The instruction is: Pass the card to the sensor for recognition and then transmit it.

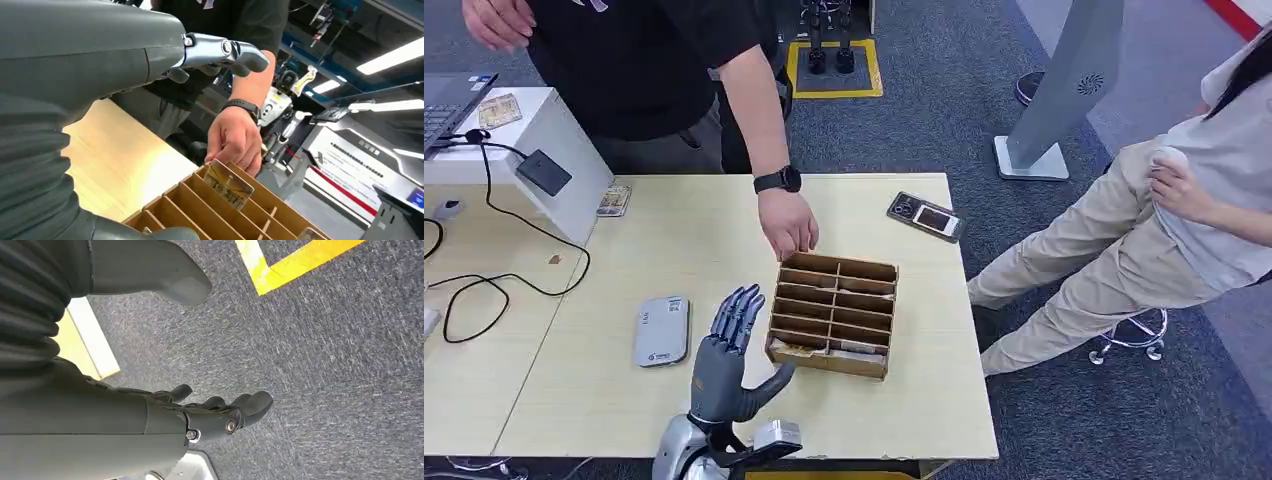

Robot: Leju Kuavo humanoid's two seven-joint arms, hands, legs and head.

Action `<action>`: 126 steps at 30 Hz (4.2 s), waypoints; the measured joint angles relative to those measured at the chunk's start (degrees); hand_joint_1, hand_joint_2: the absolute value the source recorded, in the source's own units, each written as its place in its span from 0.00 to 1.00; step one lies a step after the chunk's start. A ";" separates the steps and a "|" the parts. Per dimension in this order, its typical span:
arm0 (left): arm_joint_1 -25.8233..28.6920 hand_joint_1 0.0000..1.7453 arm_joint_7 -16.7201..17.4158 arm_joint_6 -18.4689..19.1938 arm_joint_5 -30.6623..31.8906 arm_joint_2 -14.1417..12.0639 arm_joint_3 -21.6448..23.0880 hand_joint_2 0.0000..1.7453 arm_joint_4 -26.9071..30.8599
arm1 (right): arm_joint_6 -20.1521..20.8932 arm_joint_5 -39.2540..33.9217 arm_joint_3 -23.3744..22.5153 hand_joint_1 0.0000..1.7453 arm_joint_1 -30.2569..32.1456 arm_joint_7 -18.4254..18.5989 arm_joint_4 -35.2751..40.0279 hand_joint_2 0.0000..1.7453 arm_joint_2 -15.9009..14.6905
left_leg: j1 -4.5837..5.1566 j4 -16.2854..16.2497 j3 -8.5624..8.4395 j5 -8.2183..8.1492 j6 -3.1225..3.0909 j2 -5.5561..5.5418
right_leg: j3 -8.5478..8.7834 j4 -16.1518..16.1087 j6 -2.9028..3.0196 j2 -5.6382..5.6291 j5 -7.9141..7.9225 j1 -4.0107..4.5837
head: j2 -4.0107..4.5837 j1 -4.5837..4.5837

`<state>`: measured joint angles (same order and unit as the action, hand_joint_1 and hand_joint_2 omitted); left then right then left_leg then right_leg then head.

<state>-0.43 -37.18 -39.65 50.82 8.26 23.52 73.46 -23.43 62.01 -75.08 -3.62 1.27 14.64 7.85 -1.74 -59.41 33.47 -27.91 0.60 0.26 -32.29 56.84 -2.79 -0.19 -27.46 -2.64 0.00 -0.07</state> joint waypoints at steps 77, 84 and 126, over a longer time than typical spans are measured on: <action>0.23 0.00 5.29 -0.13 21.90 4.81 -4.70 1.00 -10.10 | 1.31 2.86 0.22 0.00 0.00 -0.33 -0.48 1.00 -0.04 | 0.00 0.00 0.00 0.00 0.00 0.00 | 0.00 -0.01 -0.01 0.00 -0.01 -0.01 | 0.00 -0.02; 0.29 1.00 5.97 -0.13 23.67 5.44 -5.38 1.00 -9.95 | 1.29 2.99 0.24 0.00 -0.01 -0.33 -0.57 1.00 -0.04 | 0.00 0.00 0.00 0.00 0.00 0.00 | 0.00 0.00 -0.01 0.00 -0.01 0.00 | 0.00 0.00; -0.46 1.00 8.53 -0.52 23.72 5.64 -3.62 1.00 -8.64 | 1.95 4.76 2.71 0.00 -0.02 -0.33 -1.22 1.00 -0.13 | 0.00 0.00 0.01 -0.01 -0.01 0.00 | 0.01 0.00 -0.03 0.01 -0.02 0.00 | 0.00 0.00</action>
<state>-0.89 -28.64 -40.17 74.54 13.90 19.90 64.83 -21.48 66.77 -72.37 -3.64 0.94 13.42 7.72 -1.74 -59.41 33.48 -27.92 0.59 0.26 -32.29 56.84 -2.82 -0.18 -27.47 -2.65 0.00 -0.07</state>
